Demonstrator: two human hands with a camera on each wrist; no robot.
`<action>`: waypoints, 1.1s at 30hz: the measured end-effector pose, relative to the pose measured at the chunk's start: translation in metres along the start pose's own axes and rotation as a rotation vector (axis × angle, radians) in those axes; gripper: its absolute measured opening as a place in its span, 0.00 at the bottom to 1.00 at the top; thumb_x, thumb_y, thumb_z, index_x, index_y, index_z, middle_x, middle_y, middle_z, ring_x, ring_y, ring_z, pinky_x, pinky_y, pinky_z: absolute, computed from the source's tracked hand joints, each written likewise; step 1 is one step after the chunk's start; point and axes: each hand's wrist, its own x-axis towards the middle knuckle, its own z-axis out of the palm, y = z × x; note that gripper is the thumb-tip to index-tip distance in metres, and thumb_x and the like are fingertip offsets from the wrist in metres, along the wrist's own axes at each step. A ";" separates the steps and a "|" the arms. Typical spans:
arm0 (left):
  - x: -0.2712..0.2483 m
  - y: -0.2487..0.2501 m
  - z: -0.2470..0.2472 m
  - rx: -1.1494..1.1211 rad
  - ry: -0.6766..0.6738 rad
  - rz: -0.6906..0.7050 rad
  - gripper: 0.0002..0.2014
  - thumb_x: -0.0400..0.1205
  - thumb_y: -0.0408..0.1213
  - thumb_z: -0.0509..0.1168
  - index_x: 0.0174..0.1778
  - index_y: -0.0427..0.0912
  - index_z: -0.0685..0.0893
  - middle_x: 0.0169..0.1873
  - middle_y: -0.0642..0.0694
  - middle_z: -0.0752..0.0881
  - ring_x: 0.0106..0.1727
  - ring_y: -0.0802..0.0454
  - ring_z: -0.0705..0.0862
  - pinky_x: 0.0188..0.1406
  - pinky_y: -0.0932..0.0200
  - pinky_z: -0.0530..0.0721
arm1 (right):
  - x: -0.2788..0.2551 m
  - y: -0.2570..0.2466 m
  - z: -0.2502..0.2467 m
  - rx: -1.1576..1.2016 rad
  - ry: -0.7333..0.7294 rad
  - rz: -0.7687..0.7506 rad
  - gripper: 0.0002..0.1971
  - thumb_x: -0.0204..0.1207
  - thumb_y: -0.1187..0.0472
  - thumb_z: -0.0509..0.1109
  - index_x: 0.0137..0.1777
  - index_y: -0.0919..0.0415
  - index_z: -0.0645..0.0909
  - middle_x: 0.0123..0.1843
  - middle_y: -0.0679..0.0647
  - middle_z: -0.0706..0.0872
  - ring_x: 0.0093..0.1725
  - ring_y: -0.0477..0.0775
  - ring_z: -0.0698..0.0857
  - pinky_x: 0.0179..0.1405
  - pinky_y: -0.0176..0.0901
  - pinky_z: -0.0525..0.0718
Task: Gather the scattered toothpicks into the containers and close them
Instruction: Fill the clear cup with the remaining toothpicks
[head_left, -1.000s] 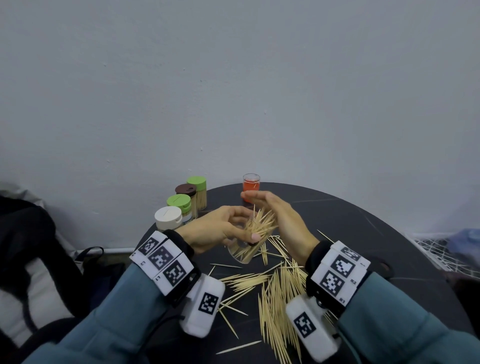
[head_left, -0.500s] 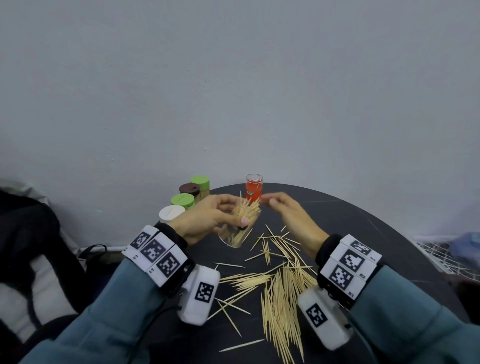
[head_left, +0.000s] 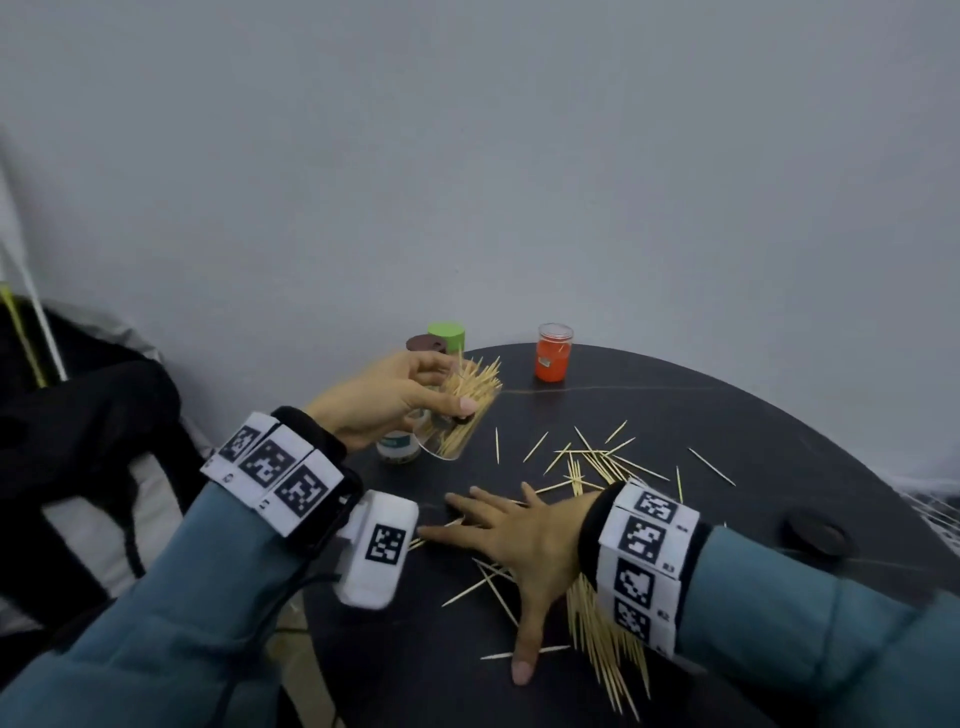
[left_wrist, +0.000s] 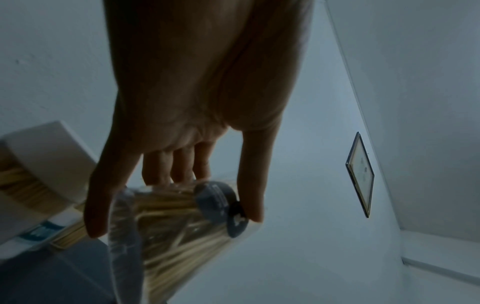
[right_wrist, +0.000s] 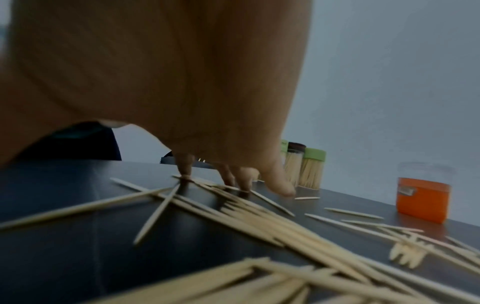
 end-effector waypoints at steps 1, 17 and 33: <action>-0.001 -0.001 -0.001 0.003 0.007 -0.007 0.27 0.72 0.29 0.72 0.68 0.38 0.77 0.51 0.49 0.86 0.48 0.55 0.84 0.38 0.63 0.78 | 0.002 -0.001 0.000 0.005 0.019 -0.029 0.60 0.61 0.47 0.81 0.80 0.37 0.38 0.83 0.50 0.33 0.82 0.54 0.35 0.76 0.74 0.37; 0.008 0.005 0.014 -0.018 -0.031 -0.018 0.24 0.74 0.26 0.71 0.67 0.38 0.78 0.46 0.49 0.87 0.46 0.55 0.83 0.44 0.58 0.76 | -0.016 0.040 0.000 0.202 0.305 -0.117 0.10 0.72 0.59 0.75 0.52 0.57 0.85 0.49 0.48 0.75 0.48 0.43 0.74 0.54 0.39 0.76; 0.022 0.010 0.025 -0.053 -0.049 0.019 0.17 0.73 0.27 0.71 0.55 0.43 0.80 0.42 0.51 0.88 0.45 0.56 0.85 0.41 0.59 0.79 | -0.029 0.077 -0.002 0.173 0.330 0.144 0.31 0.74 0.77 0.60 0.76 0.54 0.67 0.77 0.51 0.68 0.76 0.49 0.67 0.69 0.36 0.68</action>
